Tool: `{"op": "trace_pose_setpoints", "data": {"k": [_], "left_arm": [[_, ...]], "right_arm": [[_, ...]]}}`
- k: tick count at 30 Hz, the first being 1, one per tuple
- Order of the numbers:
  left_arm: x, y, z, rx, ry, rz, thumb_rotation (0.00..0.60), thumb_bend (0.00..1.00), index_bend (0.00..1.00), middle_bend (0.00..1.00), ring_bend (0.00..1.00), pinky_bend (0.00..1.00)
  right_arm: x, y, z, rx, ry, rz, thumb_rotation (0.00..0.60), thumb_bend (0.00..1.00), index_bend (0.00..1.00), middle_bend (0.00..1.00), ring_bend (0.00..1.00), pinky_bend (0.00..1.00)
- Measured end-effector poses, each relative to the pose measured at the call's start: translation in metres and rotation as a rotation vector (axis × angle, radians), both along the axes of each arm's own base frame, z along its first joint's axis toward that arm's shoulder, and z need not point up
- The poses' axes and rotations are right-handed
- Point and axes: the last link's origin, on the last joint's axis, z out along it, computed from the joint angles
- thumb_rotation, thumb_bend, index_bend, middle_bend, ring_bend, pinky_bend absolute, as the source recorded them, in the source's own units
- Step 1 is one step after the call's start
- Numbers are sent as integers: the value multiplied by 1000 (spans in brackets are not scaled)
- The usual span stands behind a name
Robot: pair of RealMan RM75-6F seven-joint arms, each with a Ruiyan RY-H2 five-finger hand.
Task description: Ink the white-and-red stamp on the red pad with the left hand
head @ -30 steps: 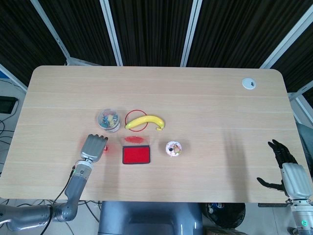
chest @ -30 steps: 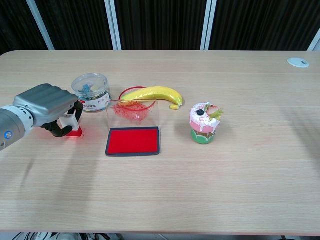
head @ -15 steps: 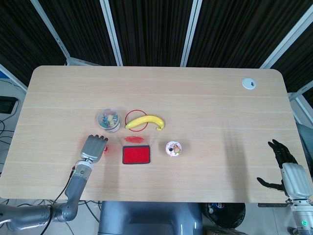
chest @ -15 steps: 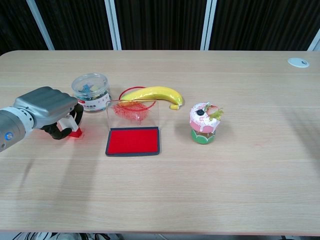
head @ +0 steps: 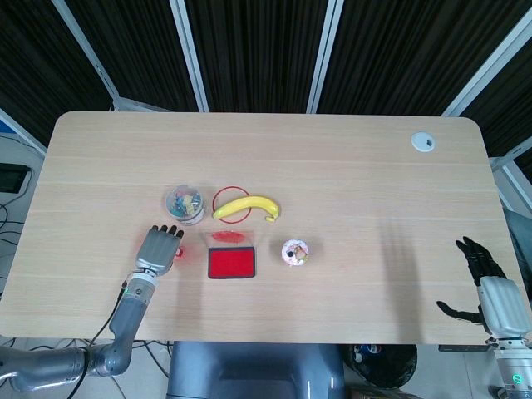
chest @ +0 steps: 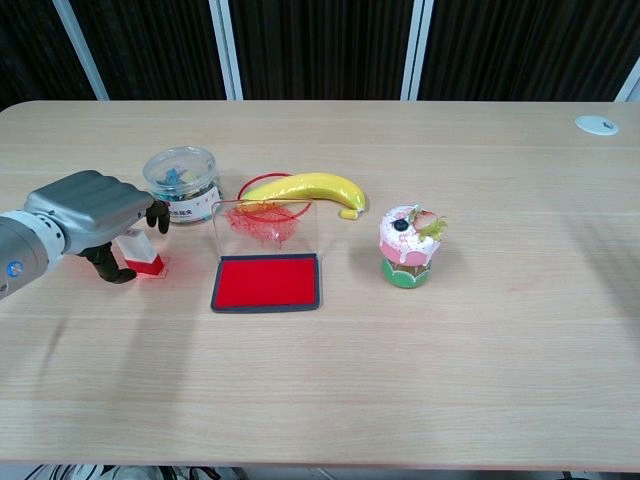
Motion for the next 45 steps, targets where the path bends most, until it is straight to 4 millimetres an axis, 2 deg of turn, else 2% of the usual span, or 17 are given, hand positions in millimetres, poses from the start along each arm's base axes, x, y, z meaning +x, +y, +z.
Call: {"op": "trace_pose_setpoints", "data": {"k": [4, 8, 17, 24, 30, 36, 39, 45], "left_arm": [[1, -1, 7, 9, -14, 0, 600, 168, 79, 46, 91, 172], [3, -6, 19, 20, -55, -7, 600, 168, 63, 39, 84, 156], [-1, -33, 71, 65, -197, -50, 600, 167, 44, 28, 68, 146], [-32, -63, 136, 193, -300, -14, 600, 163, 1, 0, 23, 103], [-53, -94, 164, 254, -363, 20, 600, 157, 0, 0, 0, 54], [-81, -122, 182, 328, -371, 52, 600, 150, 0, 0, 0, 30], [-92, -130, 185, 345, -371, 74, 600, 150, 0, 0, 0, 29], [-91, -127, 188, 365, -391, 65, 600, 150, 0, 0, 0, 29]], "right_arm": [[0, 0, 0, 0, 0, 1, 600, 158, 0, 0, 0, 177], [0, 0, 0, -1, 2, 2, 600, 157, 0, 0, 0, 177], [0, 1, 0, -4, 12, 8, 600, 158, 0, 0, 0, 177], [1, 2, 0, -6, 27, 16, 600, 158, 0, 0, 0, 177], [1, 3, -1, -7, 45, 21, 600, 158, 0, 0, 0, 177], [1, 4, -1, -13, 66, 28, 600, 158, 0, 0, 0, 177], [2, 4, -2, -12, 72, 32, 600, 159, 0, 0, 0, 177], [2, 4, -2, -15, 76, 35, 600, 158, 0, 0, 0, 177]]}}
